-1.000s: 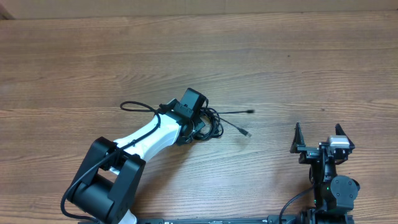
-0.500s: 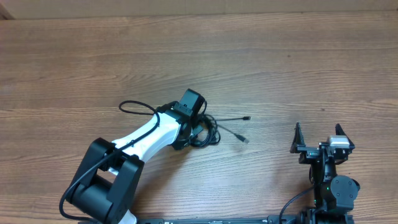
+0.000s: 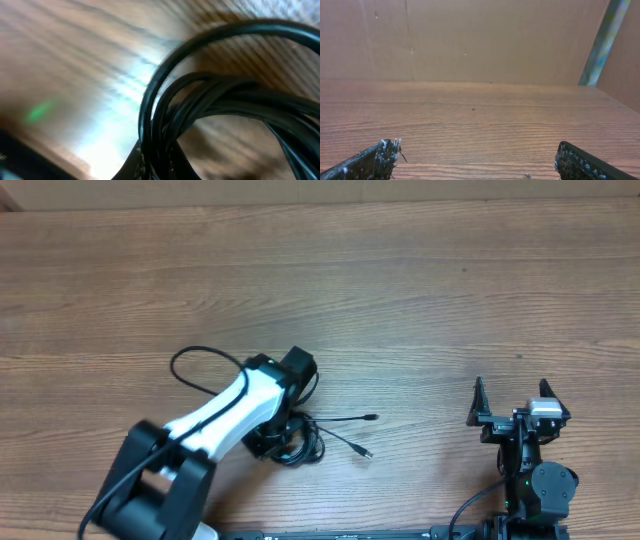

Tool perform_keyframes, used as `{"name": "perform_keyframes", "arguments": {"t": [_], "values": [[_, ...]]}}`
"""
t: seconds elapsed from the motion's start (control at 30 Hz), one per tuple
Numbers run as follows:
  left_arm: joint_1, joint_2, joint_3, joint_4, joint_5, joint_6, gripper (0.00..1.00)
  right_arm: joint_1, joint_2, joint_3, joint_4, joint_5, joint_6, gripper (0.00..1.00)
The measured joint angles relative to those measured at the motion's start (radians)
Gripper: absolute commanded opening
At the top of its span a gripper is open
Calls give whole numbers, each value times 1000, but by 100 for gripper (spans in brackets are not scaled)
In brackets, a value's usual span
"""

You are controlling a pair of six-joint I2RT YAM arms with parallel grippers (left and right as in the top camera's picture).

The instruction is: Untangle cables

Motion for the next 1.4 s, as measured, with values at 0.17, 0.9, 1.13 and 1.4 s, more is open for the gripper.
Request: {"name": "perform_keyframes", "arguments": {"t": [0.17,0.9,1.13,1.4], "values": [[0,-209,0,20,-11,-39,5,0,0,0,0,0,0,100],[-48,-198,0,137,167,-351,95,0,0,0,0,0,0,100],[-28,-186,2,151,95,-32,90,0,0,0,0,0,0,100],[19,-221,108,90,64,372,73,0,0,0,0,0,0,100]]}}
